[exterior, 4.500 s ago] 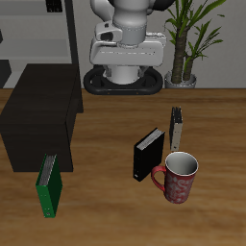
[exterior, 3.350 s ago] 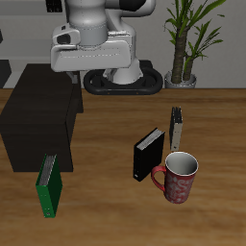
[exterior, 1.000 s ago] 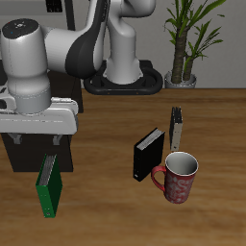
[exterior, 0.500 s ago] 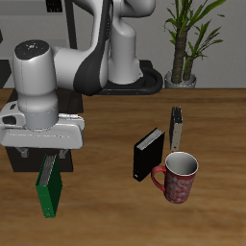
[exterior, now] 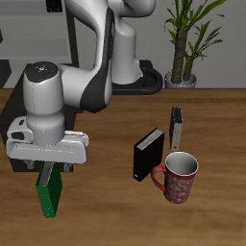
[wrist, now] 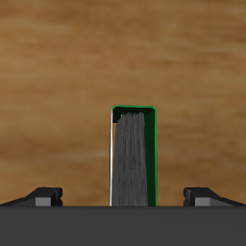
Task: Place the green book flat on top of the shelf
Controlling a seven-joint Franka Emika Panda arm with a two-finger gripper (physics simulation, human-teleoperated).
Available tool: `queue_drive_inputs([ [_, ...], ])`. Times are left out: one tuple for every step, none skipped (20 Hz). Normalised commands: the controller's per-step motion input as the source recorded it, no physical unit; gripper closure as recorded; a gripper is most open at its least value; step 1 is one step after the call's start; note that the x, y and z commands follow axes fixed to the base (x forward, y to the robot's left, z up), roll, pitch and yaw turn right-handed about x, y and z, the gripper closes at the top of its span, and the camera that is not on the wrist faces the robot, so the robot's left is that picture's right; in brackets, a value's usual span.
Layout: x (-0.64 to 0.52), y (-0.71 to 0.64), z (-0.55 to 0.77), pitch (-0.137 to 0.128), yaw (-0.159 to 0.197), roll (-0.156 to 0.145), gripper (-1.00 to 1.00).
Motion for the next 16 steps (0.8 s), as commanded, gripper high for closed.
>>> queue_drive_inputs([
  [0.21,0.01,-0.81,0.122,-0.007,0.009,-1.00],
  [0.00,0.00,0.00,0.000,0.000,0.000,-1.00],
  [0.22,-0.06,-0.94,0.153,0.010,-0.011,-1.00],
  [-0.08,0.01,0.01,0.000,0.000,0.000,-1.00],
  [0.08,-0.04,-0.59,0.069,0.044,0.004,-1.00],
  [-0.02,-0.02,-0.02,0.000,0.000,0.000,-1.00],
  [0.13,-0.03,-0.24,0.015,-0.108,0.089,1.00],
  [0.00,-0.09,-0.11,0.048,-0.067,-0.063,1.00],
  [-0.01,0.08,0.00,-0.009,0.018,0.053,1.00],
  [-0.03,0.01,-0.01,-0.003,0.032,-0.006,1.00],
  [-0.03,0.06,0.04,0.024,-0.028,-0.011,1.00],
  [-0.11,0.13,0.18,-0.002,0.018,0.057,1.00],
  [0.01,0.00,0.30,-0.031,0.006,-0.043,1.00],
  [0.00,0.00,0.00,0.000,0.000,0.000,1.00],
  [-0.27,0.25,0.89,-0.115,-0.020,0.025,1.00],
  [-0.11,0.16,0.49,-0.054,0.032,-0.044,1.00],
])
